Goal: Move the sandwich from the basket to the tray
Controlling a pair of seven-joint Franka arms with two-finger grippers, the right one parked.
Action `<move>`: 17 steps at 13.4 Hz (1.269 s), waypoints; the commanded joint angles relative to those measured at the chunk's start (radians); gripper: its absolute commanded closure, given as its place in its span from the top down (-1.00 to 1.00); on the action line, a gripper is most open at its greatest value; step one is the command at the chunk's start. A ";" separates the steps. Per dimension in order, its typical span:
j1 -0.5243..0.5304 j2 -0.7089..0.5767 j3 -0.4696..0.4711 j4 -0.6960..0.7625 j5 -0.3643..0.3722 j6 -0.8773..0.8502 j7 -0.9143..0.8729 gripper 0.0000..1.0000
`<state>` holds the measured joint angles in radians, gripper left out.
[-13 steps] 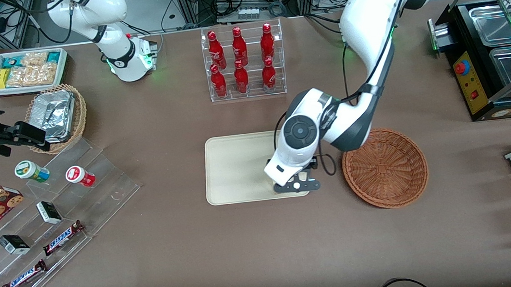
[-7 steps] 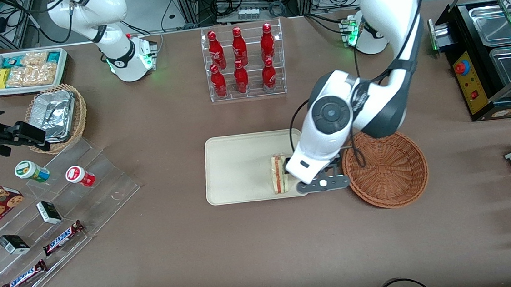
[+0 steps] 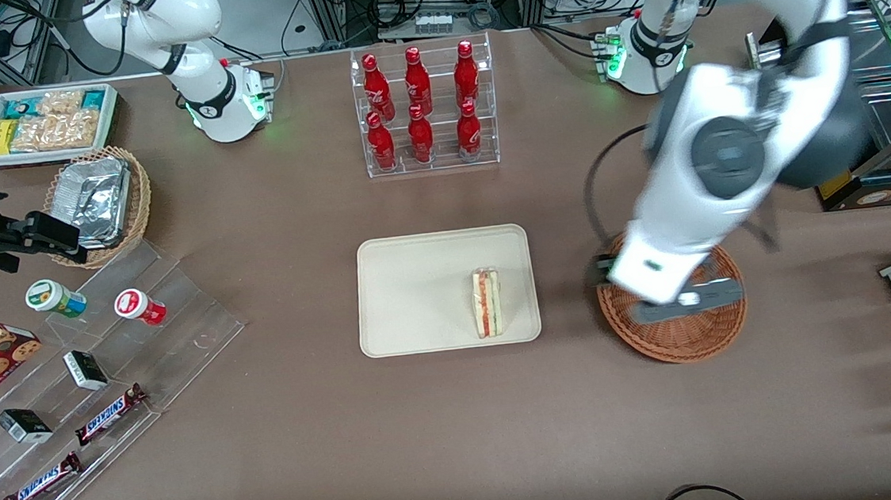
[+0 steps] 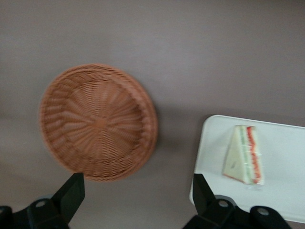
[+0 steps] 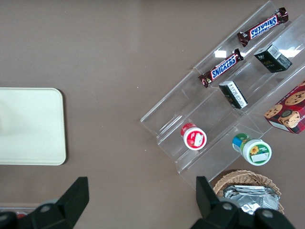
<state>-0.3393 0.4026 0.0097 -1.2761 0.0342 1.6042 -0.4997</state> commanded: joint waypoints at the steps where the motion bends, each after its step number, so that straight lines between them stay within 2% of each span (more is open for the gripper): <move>1: 0.089 -0.056 -0.005 0.007 -0.002 -0.082 0.100 1.00; 4: 0.187 -0.105 -0.005 0.007 -0.002 -0.148 0.242 1.00; 8: 0.258 -0.175 -0.007 -0.015 -0.014 -0.256 0.305 1.00; 10: 0.292 -0.234 -0.013 -0.077 -0.017 -0.262 0.345 1.00; 13: 0.295 -0.339 -0.013 -0.213 -0.016 -0.248 0.349 1.00; 17: 0.295 -0.372 -0.016 -0.304 -0.017 -0.191 0.349 1.00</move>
<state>-0.0596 0.0710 0.0084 -1.5129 0.0303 1.3731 -0.1630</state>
